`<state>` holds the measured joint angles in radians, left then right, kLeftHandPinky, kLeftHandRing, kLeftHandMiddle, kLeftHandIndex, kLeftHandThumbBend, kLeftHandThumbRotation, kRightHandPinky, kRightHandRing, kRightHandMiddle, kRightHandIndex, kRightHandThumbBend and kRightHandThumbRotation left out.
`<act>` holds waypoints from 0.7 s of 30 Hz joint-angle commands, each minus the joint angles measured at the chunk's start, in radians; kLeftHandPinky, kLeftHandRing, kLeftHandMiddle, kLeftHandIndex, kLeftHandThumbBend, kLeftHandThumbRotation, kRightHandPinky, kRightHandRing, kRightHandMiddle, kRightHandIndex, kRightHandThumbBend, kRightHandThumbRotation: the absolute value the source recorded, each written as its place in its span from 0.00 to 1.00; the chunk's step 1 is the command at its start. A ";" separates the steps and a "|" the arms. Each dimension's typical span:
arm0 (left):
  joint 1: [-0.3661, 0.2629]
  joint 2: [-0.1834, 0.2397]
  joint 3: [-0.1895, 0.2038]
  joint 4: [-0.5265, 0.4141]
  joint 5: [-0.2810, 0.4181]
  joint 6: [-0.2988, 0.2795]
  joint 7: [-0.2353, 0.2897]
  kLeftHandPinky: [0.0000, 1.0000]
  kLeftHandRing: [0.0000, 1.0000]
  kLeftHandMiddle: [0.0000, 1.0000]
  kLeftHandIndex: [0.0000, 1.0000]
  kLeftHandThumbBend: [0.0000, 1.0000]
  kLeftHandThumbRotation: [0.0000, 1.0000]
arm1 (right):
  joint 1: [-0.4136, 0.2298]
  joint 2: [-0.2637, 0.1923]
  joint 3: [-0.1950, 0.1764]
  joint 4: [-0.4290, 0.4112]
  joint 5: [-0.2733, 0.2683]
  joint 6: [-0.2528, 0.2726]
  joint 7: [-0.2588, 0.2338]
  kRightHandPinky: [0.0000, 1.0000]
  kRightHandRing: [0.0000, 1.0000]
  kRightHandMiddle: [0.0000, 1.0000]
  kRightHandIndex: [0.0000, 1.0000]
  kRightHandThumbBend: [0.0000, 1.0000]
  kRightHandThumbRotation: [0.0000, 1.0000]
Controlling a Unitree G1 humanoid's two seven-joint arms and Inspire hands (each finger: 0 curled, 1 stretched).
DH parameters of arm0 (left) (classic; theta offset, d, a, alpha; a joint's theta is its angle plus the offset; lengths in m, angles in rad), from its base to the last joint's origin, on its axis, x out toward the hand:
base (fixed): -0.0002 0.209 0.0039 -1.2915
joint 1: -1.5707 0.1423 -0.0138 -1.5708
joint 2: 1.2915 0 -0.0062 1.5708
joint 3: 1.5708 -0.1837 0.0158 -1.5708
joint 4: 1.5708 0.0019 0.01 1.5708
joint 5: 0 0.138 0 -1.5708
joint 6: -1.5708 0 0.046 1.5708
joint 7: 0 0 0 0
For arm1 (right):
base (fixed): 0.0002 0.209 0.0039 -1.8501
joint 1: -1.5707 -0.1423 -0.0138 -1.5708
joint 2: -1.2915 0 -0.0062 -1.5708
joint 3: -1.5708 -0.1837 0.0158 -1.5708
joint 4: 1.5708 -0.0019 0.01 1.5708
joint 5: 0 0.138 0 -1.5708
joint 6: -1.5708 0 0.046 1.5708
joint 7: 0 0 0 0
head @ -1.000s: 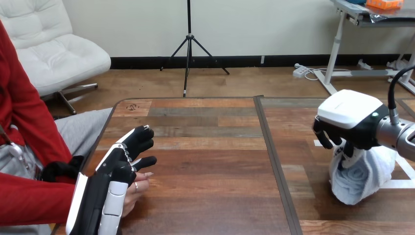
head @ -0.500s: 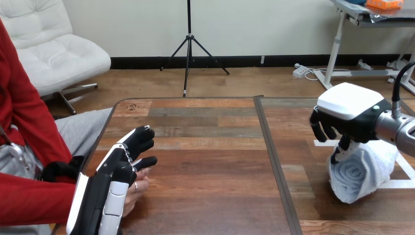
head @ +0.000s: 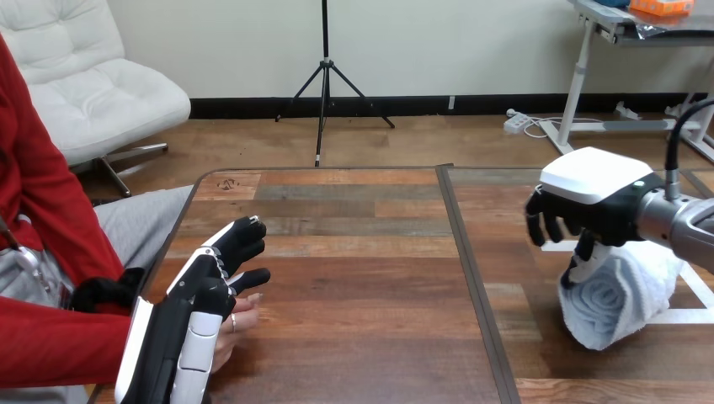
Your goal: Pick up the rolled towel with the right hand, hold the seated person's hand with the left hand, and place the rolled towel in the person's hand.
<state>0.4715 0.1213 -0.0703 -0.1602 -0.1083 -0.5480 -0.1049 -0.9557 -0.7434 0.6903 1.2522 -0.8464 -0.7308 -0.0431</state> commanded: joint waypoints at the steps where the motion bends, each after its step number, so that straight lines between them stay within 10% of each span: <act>1: -0.040 -0.030 -0.001 -0.050 -0.002 -0.008 0.003 0.77 0.86 0.85 0.81 0.75 1.00 | -0.041 0.008 -0.060 -0.043 0.053 0.008 0.032 0.53 0.58 0.63 0.64 0.77 0.39; 10: -0.039 -0.027 0.000 -0.049 -0.010 -0.009 -0.002 0.77 0.86 0.85 0.81 0.75 1.00 | -0.064 -0.010 -0.091 -0.050 0.084 0.020 0.091 0.58 0.66 0.69 0.71 0.87 0.78; 21: -0.037 -0.028 -0.001 -0.054 0.000 -0.001 0.003 0.78 0.86 0.85 0.81 0.75 1.00 | -0.104 -0.040 -0.126 -0.047 0.093 0.036 0.144 0.61 0.73 0.77 0.79 0.99 0.95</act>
<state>0.4715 0.1213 -0.0701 -0.1602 -0.1087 -0.5477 -0.1050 -0.9586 -0.7480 0.6008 1.2244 -0.7676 -0.7104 0.0947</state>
